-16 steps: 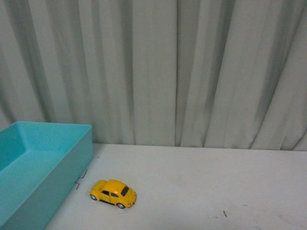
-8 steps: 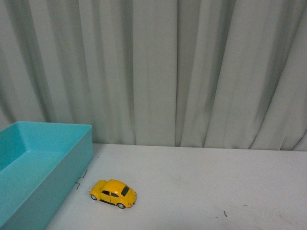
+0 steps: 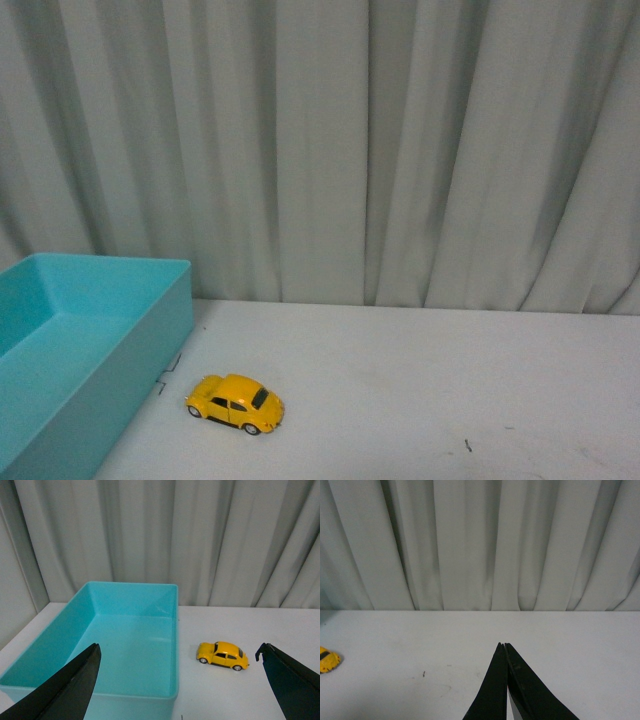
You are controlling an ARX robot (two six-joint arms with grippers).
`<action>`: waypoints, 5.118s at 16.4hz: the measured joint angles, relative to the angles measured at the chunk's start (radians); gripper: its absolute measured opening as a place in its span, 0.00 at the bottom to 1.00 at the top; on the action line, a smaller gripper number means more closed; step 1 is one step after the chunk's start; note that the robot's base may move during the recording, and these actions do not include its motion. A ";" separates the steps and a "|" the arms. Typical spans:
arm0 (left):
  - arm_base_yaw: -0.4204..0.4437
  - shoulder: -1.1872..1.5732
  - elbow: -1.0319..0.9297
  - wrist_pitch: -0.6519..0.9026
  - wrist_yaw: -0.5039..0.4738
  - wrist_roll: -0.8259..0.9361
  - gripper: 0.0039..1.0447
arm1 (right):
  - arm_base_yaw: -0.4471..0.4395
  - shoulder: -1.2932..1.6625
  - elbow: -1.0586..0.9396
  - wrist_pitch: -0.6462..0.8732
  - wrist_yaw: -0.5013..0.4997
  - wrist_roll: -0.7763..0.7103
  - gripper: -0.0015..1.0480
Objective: Wind up and store yellow beetle toy
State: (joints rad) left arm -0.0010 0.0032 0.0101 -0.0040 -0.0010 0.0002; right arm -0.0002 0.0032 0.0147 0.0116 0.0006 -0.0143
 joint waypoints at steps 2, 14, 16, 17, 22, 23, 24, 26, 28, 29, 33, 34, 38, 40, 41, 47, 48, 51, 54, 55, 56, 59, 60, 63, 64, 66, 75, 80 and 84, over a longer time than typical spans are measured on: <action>0.000 0.000 0.000 0.000 0.000 0.000 0.94 | 0.000 0.000 -0.004 -0.014 0.000 0.000 0.02; 0.032 0.039 0.045 -0.143 0.090 -0.044 0.94 | 0.000 -0.001 -0.004 -0.016 0.000 0.000 0.94; 0.095 0.266 0.161 -0.303 0.252 -0.171 0.94 | 0.000 -0.001 -0.004 -0.014 -0.003 0.000 0.94; 0.059 0.341 0.180 -0.247 0.274 -0.207 0.94 | 0.000 -0.001 -0.004 -0.016 0.000 0.000 0.94; -0.108 0.834 0.311 0.179 0.209 -0.220 0.94 | 0.000 -0.001 -0.004 -0.015 0.000 0.000 0.94; -0.138 0.946 0.365 0.240 0.198 -0.197 0.94 | 0.000 -0.001 -0.004 -0.015 0.001 0.000 0.94; -0.156 1.013 0.403 0.271 0.193 -0.181 0.94 | 0.000 0.000 -0.004 -0.016 0.000 0.000 0.94; -0.196 1.216 0.544 0.299 0.167 -0.122 0.94 | 0.000 -0.001 -0.004 -0.015 0.000 0.000 0.94; -0.237 1.415 0.716 0.261 0.164 -0.009 0.94 | 0.000 -0.001 -0.004 -0.015 0.000 0.000 0.94; -0.249 1.519 0.824 0.208 0.188 0.080 0.94 | 0.000 -0.001 -0.004 -0.015 0.000 0.000 0.94; -0.277 1.792 1.174 -0.056 0.204 0.437 0.94 | 0.000 -0.001 -0.004 -0.015 0.000 0.000 0.94; -0.286 1.825 1.228 -0.106 0.192 0.506 0.94 | 0.000 -0.001 -0.004 -0.015 0.000 0.000 0.94; -0.354 1.953 1.440 -0.344 0.100 0.928 0.94 | 0.000 -0.001 -0.004 -0.015 0.000 0.000 0.94; -0.365 2.002 1.461 -0.423 0.035 1.139 0.94 | 0.000 -0.001 -0.004 -0.015 0.000 0.000 0.94; -0.362 2.022 1.464 -0.431 -0.005 1.219 0.94 | 0.000 -0.001 -0.004 -0.015 0.000 0.000 0.94; -0.329 2.144 1.529 -0.463 -0.158 1.466 0.94 | 0.000 -0.001 -0.004 -0.015 0.000 0.000 0.94; -0.329 2.161 1.529 -0.463 -0.166 1.452 0.94 | 0.000 -0.001 -0.004 -0.015 0.000 0.000 0.94; -0.329 2.206 1.529 -0.479 -0.185 1.390 0.94 | 0.000 -0.001 -0.004 -0.015 0.000 0.000 0.94; -0.323 2.261 1.557 -0.488 -0.209 1.302 0.94 | 0.000 -0.001 -0.004 -0.015 0.000 0.000 0.94; -0.323 2.270 1.566 -0.486 -0.209 1.295 0.94 | 0.000 -0.001 -0.004 -0.015 0.000 0.000 0.94; -0.323 2.281 1.577 -0.491 -0.209 1.289 0.94 | 0.000 -0.001 -0.004 -0.015 0.000 0.000 0.94; -0.320 2.303 1.593 -0.500 -0.209 1.280 0.94 | 0.000 -0.001 -0.004 -0.015 0.000 0.000 0.94; -0.318 2.312 1.599 -0.498 -0.209 1.277 0.90 | 0.000 -0.001 -0.004 -0.015 0.000 0.000 0.94; -0.312 2.324 1.603 -0.490 -0.208 1.265 0.66 | 0.000 -0.001 -0.004 -0.015 0.000 0.000 0.94; -0.312 2.330 1.611 -0.493 -0.209 1.264 0.50 | 0.000 -0.001 -0.004 -0.015 0.000 0.000 0.94; -0.314 2.330 1.630 -0.502 -0.209 1.263 0.36 | 0.000 -0.001 -0.004 -0.015 0.000 0.000 0.94; -0.346 2.171 1.630 -0.666 0.133 1.327 0.31 | 0.000 -0.001 -0.004 -0.015 0.000 0.000 0.94; -0.190 2.040 1.737 -0.712 0.282 1.132 0.31 | 0.000 -0.001 -0.004 -0.015 0.000 0.000 0.94; -0.037 2.038 1.817 -0.685 0.261 0.910 0.31 | 0.000 -0.001 -0.004 -0.015 0.000 0.000 0.94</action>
State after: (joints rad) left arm -0.0376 2.0411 1.8267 -0.6888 0.2596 0.9100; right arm -0.0002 0.0025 0.0109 -0.0036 0.0002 -0.0143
